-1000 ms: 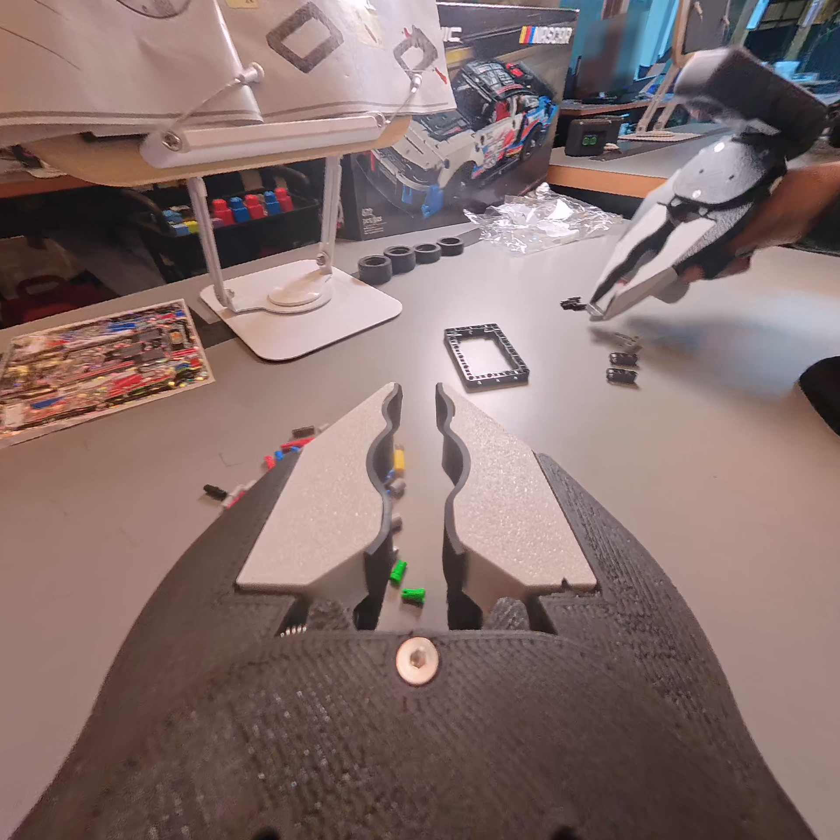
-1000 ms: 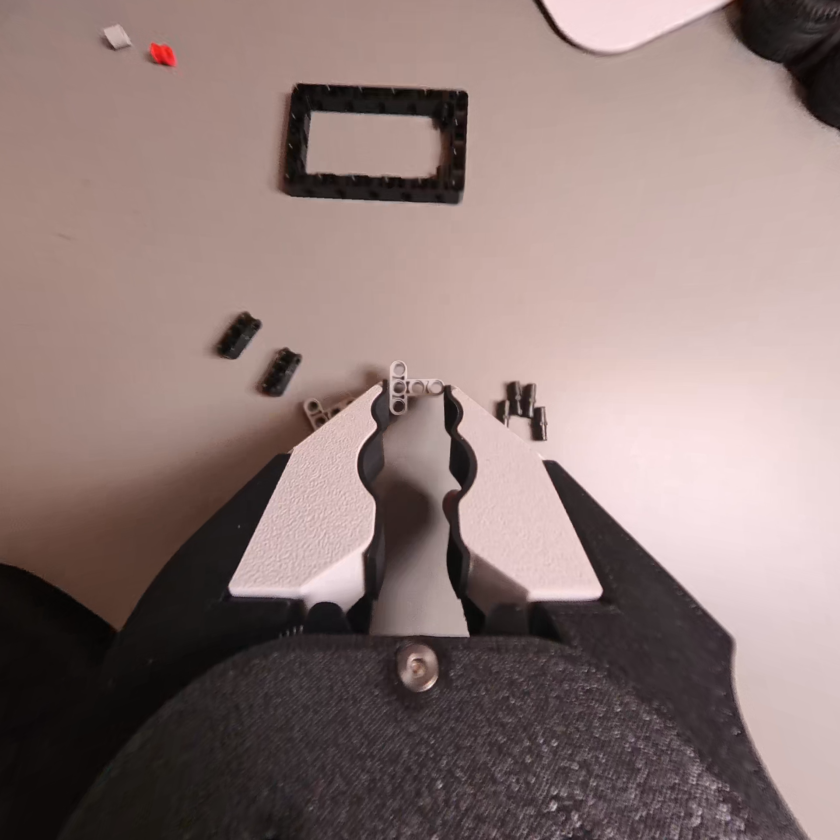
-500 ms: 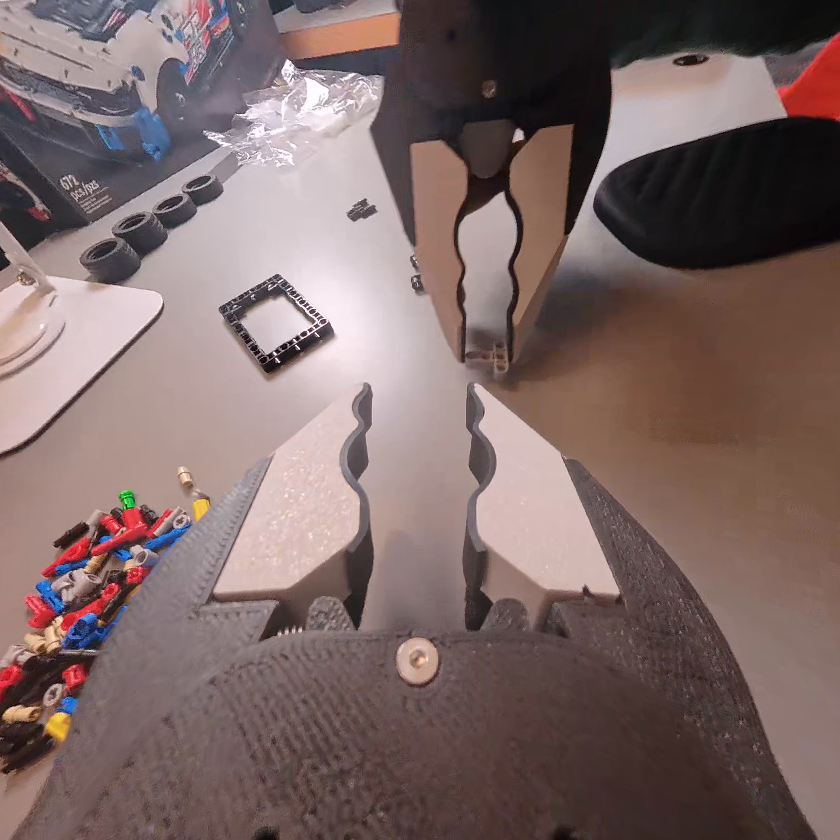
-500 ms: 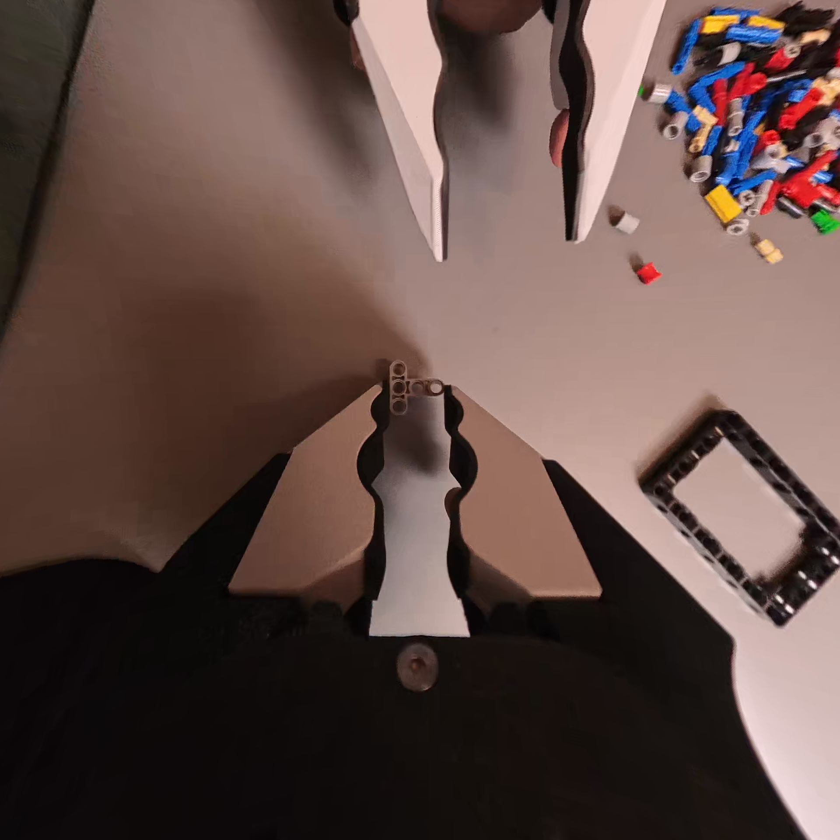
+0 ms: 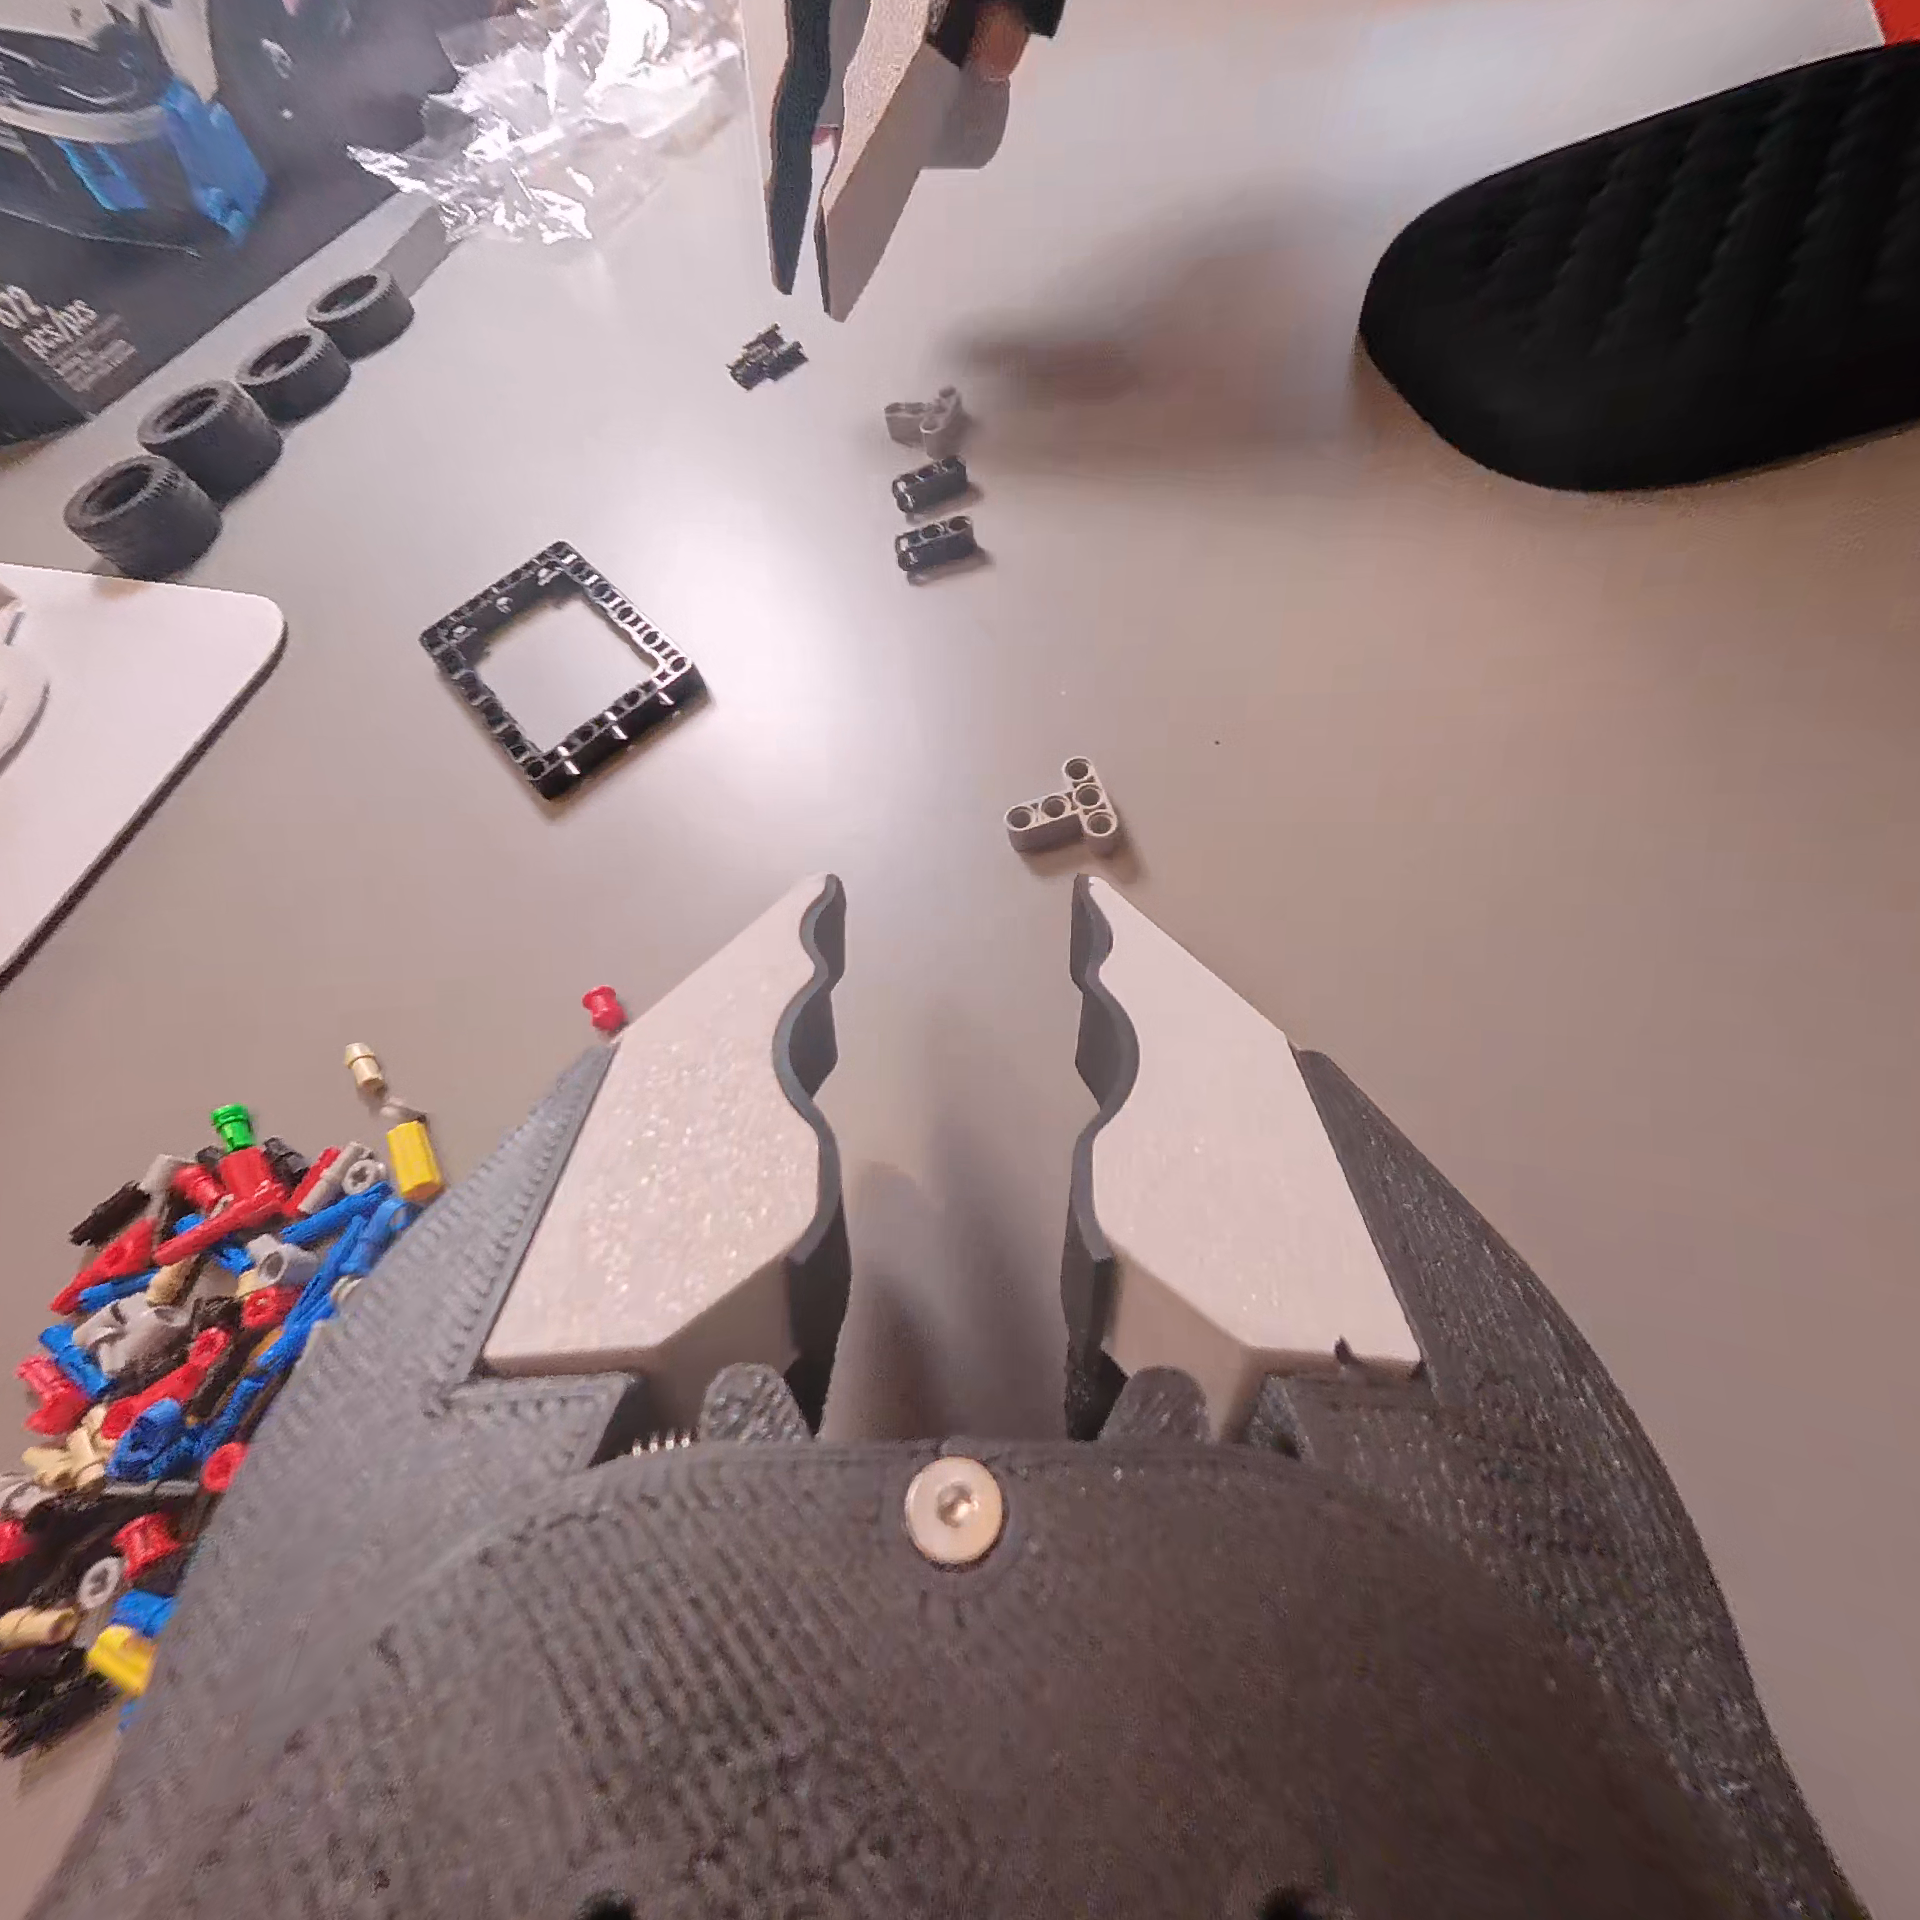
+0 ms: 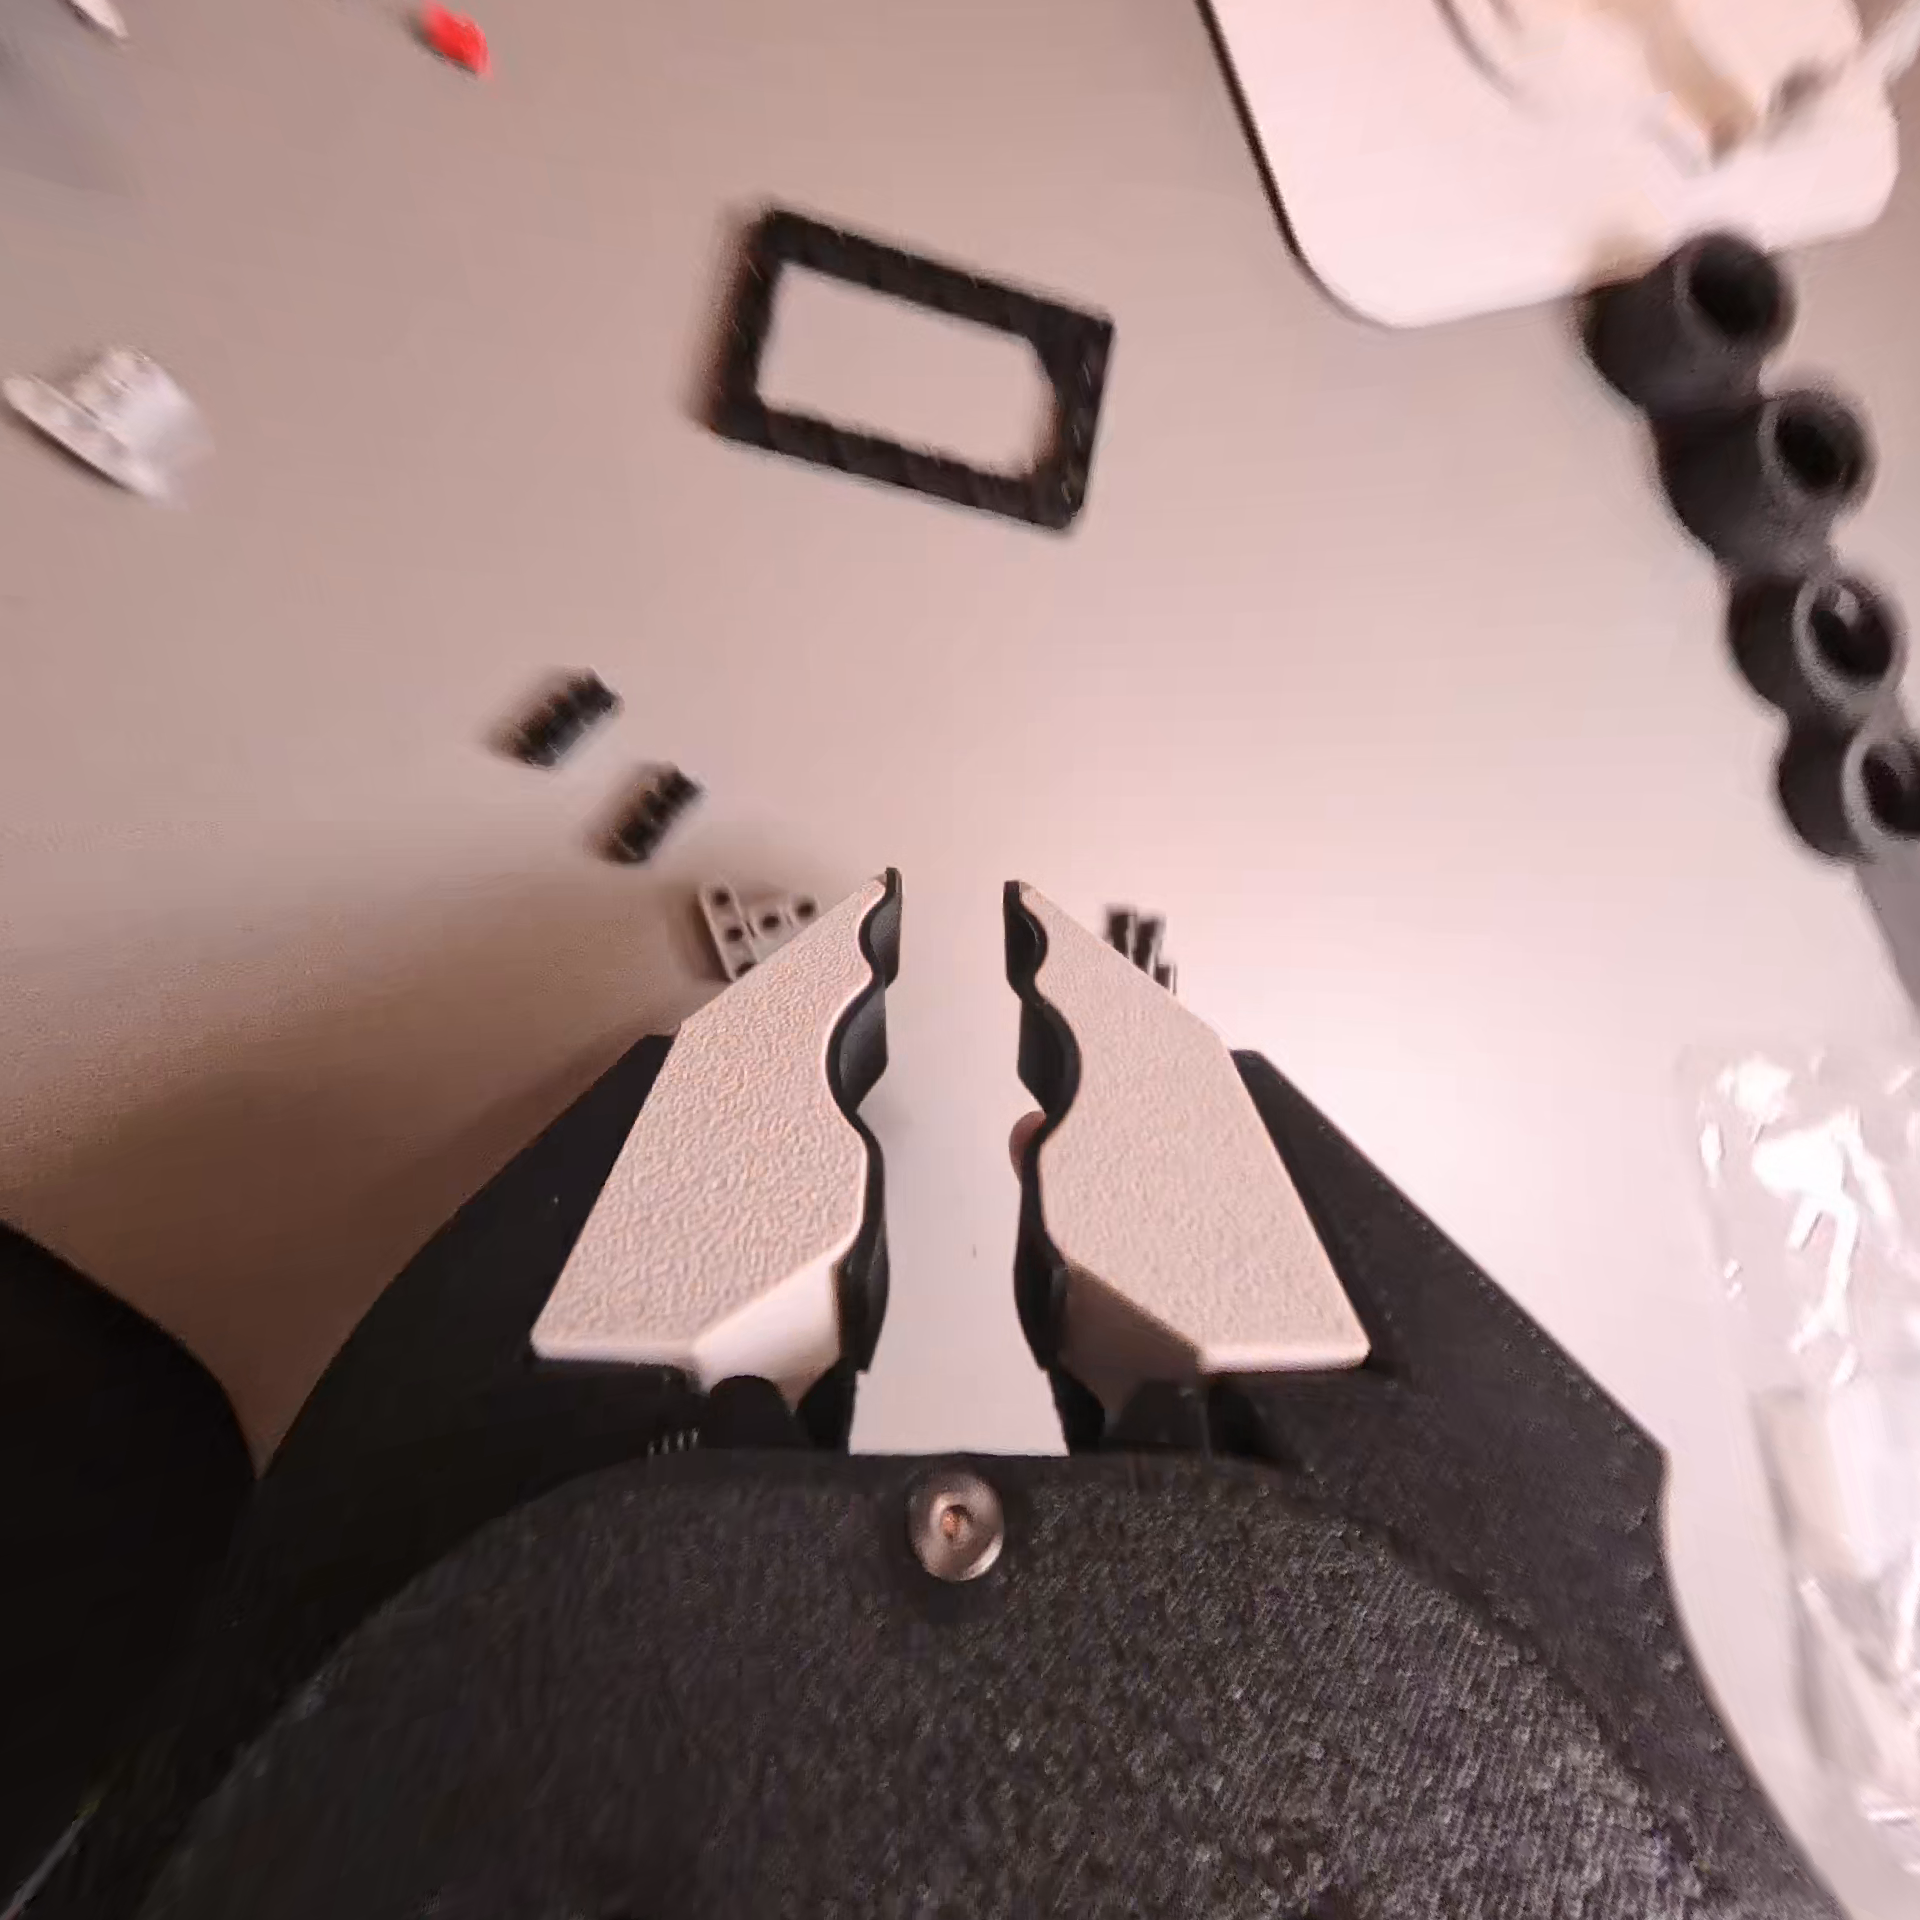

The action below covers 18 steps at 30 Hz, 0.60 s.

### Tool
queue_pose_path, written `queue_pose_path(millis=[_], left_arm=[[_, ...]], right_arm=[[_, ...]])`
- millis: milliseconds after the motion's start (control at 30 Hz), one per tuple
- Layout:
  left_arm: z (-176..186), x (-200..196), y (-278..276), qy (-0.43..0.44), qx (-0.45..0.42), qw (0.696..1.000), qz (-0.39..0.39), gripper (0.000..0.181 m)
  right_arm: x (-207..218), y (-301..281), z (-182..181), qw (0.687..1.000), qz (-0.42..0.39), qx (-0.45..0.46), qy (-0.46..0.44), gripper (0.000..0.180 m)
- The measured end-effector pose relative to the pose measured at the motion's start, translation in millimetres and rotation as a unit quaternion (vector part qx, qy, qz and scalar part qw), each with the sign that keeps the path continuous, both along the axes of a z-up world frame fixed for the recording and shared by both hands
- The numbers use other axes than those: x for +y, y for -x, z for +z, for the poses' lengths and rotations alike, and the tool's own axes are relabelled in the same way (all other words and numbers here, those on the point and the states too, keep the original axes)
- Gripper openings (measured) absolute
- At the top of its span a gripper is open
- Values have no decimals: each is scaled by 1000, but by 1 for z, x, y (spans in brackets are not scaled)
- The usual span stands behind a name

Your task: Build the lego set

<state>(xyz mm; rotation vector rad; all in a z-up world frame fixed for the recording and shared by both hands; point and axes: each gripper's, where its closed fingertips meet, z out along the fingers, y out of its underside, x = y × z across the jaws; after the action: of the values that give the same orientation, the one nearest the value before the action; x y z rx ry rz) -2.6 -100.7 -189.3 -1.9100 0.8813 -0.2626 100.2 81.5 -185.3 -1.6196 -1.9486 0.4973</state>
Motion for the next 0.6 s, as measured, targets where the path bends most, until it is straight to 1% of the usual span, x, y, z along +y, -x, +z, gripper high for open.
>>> queue_pose_path(millis=[33, 167, 233, 433, 600], left_arm=[[-2, 0, -3, 6, 6, 1000, -2, 42], [-14, 4, -6, 26, 48, 998, -15, 41], [-18, 6, -8, 43, 48, 998, -21, 42], [-23, 11, -14, 85, 43, 994, -50, 51], [-25, 17, -22, 118, 39, 989, -81, 47]], right_arm=[[6, -7, -8, 1000, -14, -2, 6, 16], [19, -17, -25, 999, -43, 0, 0, 16], [24, -18, -27, 999, -51, 5, 0, 17], [36, -16, -31, 997, -63, 12, 43, 19], [38, -12, -32, 996, -59, 0, 64, 13]])
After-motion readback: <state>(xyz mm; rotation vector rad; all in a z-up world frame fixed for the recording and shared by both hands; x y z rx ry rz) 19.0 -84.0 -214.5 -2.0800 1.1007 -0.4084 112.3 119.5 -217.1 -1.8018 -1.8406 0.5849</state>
